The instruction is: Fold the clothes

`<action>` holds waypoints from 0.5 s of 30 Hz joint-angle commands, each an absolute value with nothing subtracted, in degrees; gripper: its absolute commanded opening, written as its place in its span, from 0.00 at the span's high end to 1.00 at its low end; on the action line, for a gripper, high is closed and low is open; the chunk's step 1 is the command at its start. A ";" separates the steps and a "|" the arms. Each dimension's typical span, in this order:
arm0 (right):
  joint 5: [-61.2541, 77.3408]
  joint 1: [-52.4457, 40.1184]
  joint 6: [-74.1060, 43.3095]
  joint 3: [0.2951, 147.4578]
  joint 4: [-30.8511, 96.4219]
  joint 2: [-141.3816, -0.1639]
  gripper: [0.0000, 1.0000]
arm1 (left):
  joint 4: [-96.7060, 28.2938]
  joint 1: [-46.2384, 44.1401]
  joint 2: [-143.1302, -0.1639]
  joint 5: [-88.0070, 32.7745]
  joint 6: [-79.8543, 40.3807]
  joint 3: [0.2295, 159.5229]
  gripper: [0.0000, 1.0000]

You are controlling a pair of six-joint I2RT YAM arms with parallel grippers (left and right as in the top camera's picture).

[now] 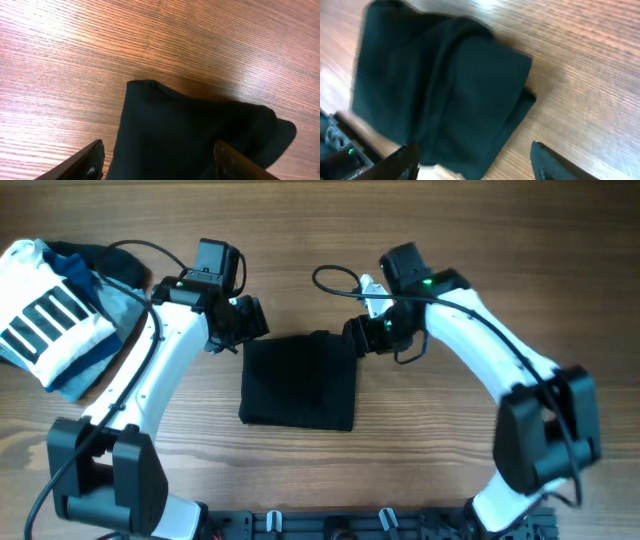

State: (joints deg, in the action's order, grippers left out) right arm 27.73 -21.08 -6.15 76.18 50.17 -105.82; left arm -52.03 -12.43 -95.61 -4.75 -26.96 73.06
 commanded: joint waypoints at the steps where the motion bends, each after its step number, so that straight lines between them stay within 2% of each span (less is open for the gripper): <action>1: 26.96 -21.45 -8.95 75.35 47.33 -112.36 0.33 | -51.90 -12.80 -100.22 -5.10 -25.69 73.82 0.31; 4: 29.34 -21.47 -6.94 75.35 47.20 -114.80 0.45 | -52.10 -13.30 -103.74 -6.98 -25.69 73.71 0.31; 13: 36.97 -21.61 -2.24 75.40 48.51 -112.92 0.46 | -53.43 -15.05 -105.89 -7.62 -25.69 73.23 0.30; 14: 36.97 -21.78 -1.45 75.40 48.82 -112.92 0.49 | -53.56 -15.07 -105.89 -7.62 -25.69 73.23 0.30; 15: 36.95 -21.80 -1.37 75.40 48.93 -112.92 0.61 | -53.58 -15.07 -105.89 -7.62 -25.69 73.23 0.30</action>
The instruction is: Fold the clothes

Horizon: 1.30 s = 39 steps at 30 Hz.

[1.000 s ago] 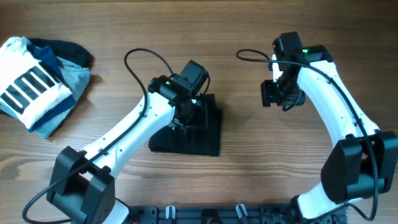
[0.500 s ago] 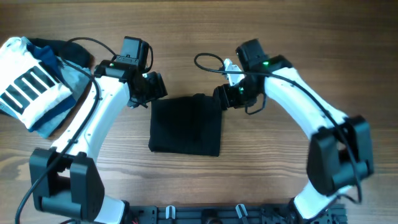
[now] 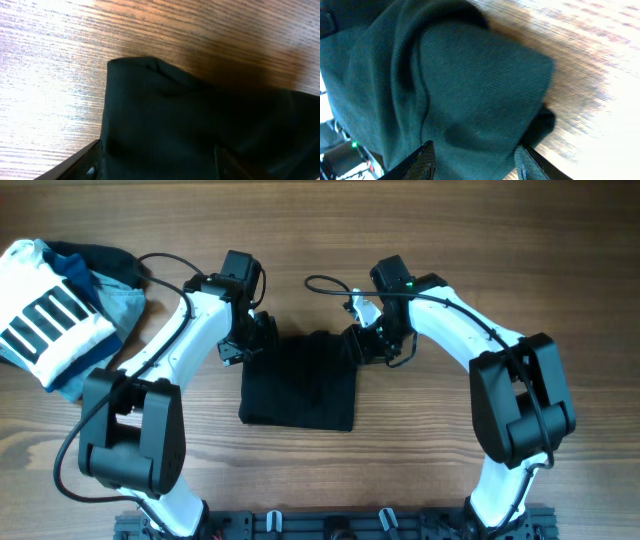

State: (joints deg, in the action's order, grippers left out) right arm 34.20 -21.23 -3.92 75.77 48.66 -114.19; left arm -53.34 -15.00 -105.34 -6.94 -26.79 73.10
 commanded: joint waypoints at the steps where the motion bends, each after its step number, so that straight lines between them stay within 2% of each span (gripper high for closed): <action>1: 36.95 -21.80 -1.48 75.40 48.95 -112.92 0.73 | -53.58 -15.07 -105.89 -7.62 -25.69 73.23 0.29; 2: 36.95 -21.80 -1.65 75.40 49.12 -112.92 0.94 | -53.58 -15.05 -105.89 -7.62 -25.69 73.23 0.29; 3: 36.93 -21.80 -1.58 75.40 49.80 -112.92 0.96 | -53.58 -15.05 -105.89 -7.62 -25.69 73.23 0.30; 6: 35.55 -21.80 -1.74 75.40 54.11 -112.92 0.96 | -53.78 -15.07 -105.89 -7.62 -25.69 73.23 0.30; 10: 14.72 -21.78 -9.43 75.40 63.96 -112.92 0.96 | -54.89 -15.07 -105.89 -7.62 -25.69 73.19 0.30; 11: 14.61 -21.80 -9.06 75.40 63.61 -112.92 0.91 | -54.85 -15.07 -105.89 -7.62 -25.69 73.19 0.30; 12: 14.61 -21.80 -8.99 75.40 62.61 -112.92 0.73 | -54.83 -15.07 -105.89 -7.62 -25.69 73.19 0.30; 13: 14.59 -21.78 -9.02 75.42 61.45 -112.92 0.66 | -54.87 -15.07 -105.89 -7.60 -25.69 73.19 0.30; 14: 14.61 -21.74 -9.04 75.50 60.99 -112.90 0.66 | -54.89 -15.07 -105.89 -7.60 -25.69 73.19 0.30; 18: 17.69 -21.69 -8.86 77.73 64.20 -109.97 0.70 | -56.88 -15.27 -105.89 -6.83 -25.69 73.08 0.30; 20: 25.78 -21.76 -5.39 77.76 64.23 -106.61 0.87 | -57.63 -15.27 -105.89 -4.49 -25.71 72.05 0.31; 21: 30.00 -22.04 -4.23 77.73 64.23 -105.01 0.92 | -57.25 -15.27 -105.89 -4.43 -25.85 70.48 0.31; 22: 30.79 -22.48 -4.25 77.73 64.20 -104.20 0.93 | -56.86 -15.27 -105.89 -4.45 -25.98 69.34 0.31; 28: 31.18 -28.93 -1.67 73.36 62.02 -104.27 0.93 | -56.86 -15.27 -105.89 -5.08 -27.94 57.45 0.32; 34: 30.89 -31.40 -2.22 64.71 56.18 -105.56 0.93 | -62.76 -15.27 -105.84 -6.17 -32.71 56.25 0.34; 36: 27.40 -31.27 -4.93 61.65 52.25 -105.78 0.92 | -65.06 -15.27 -105.19 -6.48 -33.78 56.25 0.34; 38: 20.62 -31.27 -6.42 61.28 49.47 -106.30 0.90 | -65.19 -15.29 -104.07 -11.94 -33.91 56.25 0.32; 39: 18.33 -31.22 -6.39 61.28 48.05 -106.41 0.86 | -65.17 -15.29 -103.81 -13.76 -33.89 56.25 0.31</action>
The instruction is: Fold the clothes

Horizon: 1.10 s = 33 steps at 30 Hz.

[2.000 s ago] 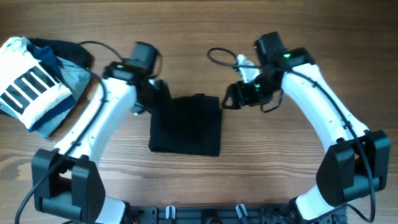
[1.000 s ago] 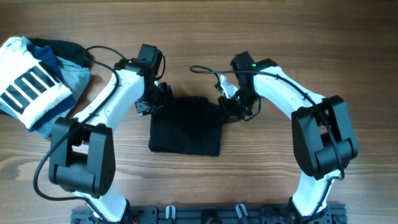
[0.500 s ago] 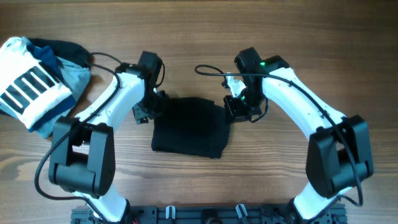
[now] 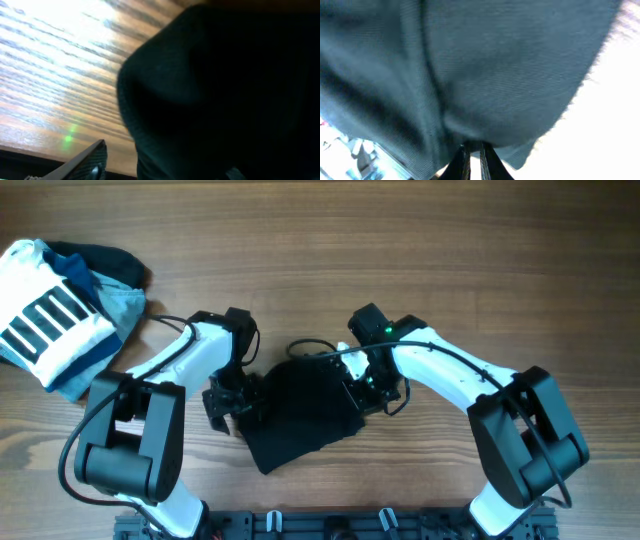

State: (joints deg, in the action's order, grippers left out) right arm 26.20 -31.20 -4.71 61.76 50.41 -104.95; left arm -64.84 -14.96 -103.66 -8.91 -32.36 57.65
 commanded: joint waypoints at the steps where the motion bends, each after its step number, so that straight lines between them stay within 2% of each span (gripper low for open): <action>1: 16.80 -30.70 -6.37 61.28 45.17 -106.52 0.83 | -65.17 -15.29 -103.79 -13.96 -33.91 56.25 0.31; 5: 14.31 -25.69 -6.37 61.36 34.11 -106.52 0.78 | -64.45 -15.27 -103.68 -13.98 -33.95 56.25 0.33; 6: 13.65 -23.49 -6.33 62.06 33.65 -106.52 0.78 | -63.99 -15.27 -103.20 -14.39 -33.95 56.25 0.35; 7: 13.34 -21.67 -6.15 63.18 34.46 -106.52 0.83 | -63.90 -15.25 -101.41 -14.22 -33.93 56.51 0.35; 9: 16.84 -19.03 -5.32 68.31 42.85 -106.45 0.82 | -64.45 -15.22 -97.41 -12.97 -33.93 58.08 0.35; 11: 23.29 -18.46 -3.68 73.71 54.35 -105.54 0.74 | -65.21 -15.20 -92.49 -8.05 -33.93 60.36 0.29; 14: 37.36 -19.68 1.72 75.31 63.33 -104.03 0.73 | -59.09 -15.00 -87.81 -2.26 -33.91 61.14 0.19; 17: 42.50 -23.99 1.06 74.63 66.57 -104.03 0.73 | -52.64 -15.00 -90.02 -1.83 -33.91 61.08 0.34; 19: 45.12 -27.31 0.80 72.38 64.07 -104.03 0.72 | -52.47 -15.00 -93.19 -1.85 -33.89 61.08 0.34; 24: 44.01 -32.80 -6.33 62.02 53.47 -104.05 0.73 | -54.41 -15.00 -100.38 -1.87 -33.45 60.99 0.32; 29: 28.47 -32.77 -12.27 55.42 42.65 -105.32 0.76 | -54.78 -15.03 -100.95 -2.31 -33.50 58.11 0.31; 33: 18.37 -29.82 -11.94 55.92 37.87 -105.58 0.74 | -54.57 -15.03 -100.95 -8.97 -33.50 53.91 0.33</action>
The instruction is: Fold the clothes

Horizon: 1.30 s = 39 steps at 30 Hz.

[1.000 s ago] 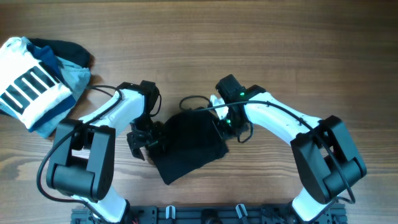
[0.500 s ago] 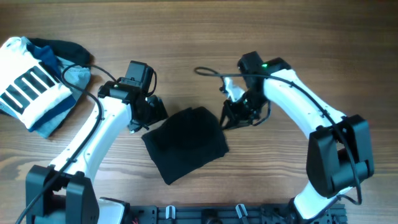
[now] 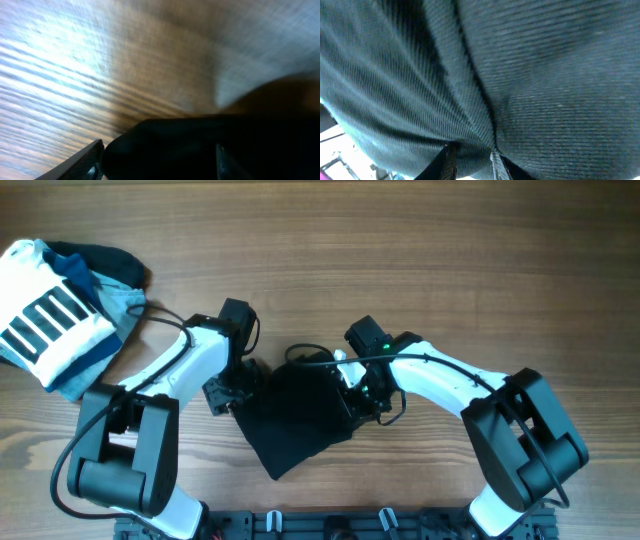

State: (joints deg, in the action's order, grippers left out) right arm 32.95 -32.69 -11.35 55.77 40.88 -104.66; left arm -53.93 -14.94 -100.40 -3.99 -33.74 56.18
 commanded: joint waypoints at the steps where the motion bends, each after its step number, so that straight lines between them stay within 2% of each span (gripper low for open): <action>1: 14.98 -28.10 -11.92 55.92 35.59 -105.58 0.74 | -54.74 -15.03 -100.95 -11.18 -33.50 53.56 0.36; 3: 13.50 -24.27 -7.29 56.27 28.86 -105.58 0.75 | -53.45 -15.00 -100.90 -15.90 -34.48 53.54 0.42; 6: 10.22 -21.47 -1.41 61.08 22.22 -105.51 0.73 | -45.04 -15.00 -100.84 -22.85 -38.65 53.65 0.41; 11: 10.35 -21.47 -1.72 71.44 41.98 -101.54 0.68 | -40.75 -13.41 -96.86 -22.94 -39.46 55.11 0.40; 15: 12.97 -21.47 -6.70 71.77 55.18 -94.43 0.68 | -34.65 -13.06 -92.14 -23.16 -39.24 55.48 0.27; 17: 16.97 -22.31 -6.13 70.06 59.86 -94.65 0.70 | -34.46 -13.06 -92.16 -23.11 -39.27 55.48 0.26; 23: 21.93 -26.30 -5.19 57.47 49.56 -94.91 0.73 | -34.24 -13.06 -92.16 -22.46 -38.81 55.46 0.25; 27: 14.02 -26.72 -12.64 48.45 36.25 -95.42 0.75 | -34.46 -13.06 -92.16 -22.46 -38.81 55.46 0.23; 29: 8.97 -26.72 -13.78 46.98 33.21 -95.42 0.68 | -34.96 -13.06 -92.16 -22.48 -38.81 55.46 0.21; 33: 8.95 -26.72 -13.56 50.46 36.64 -94.85 0.67 | -35.09 -13.06 -92.16 -22.55 -37.63 55.46 0.18; 35: 8.08 -26.65 -13.61 54.65 40.51 -92.88 0.65 | -34.85 -13.06 -92.16 -22.57 -34.00 55.46 0.05; 37: 5.28 -26.63 -14.04 59.20 44.62 -89.54 0.63 | -33.89 -13.06 -92.16 -23.07 -29.12 55.46 0.00; 39: 1.98 -26.20 -14.15 62.33 46.65 -85.36 0.57 | -31.55 -13.06 -92.49 -26.41 -24.32 55.46 0.00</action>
State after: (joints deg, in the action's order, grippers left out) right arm 7.25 -26.59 -13.52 58.22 45.45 -90.87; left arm -33.76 -13.32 -92.71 -22.65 -32.45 54.92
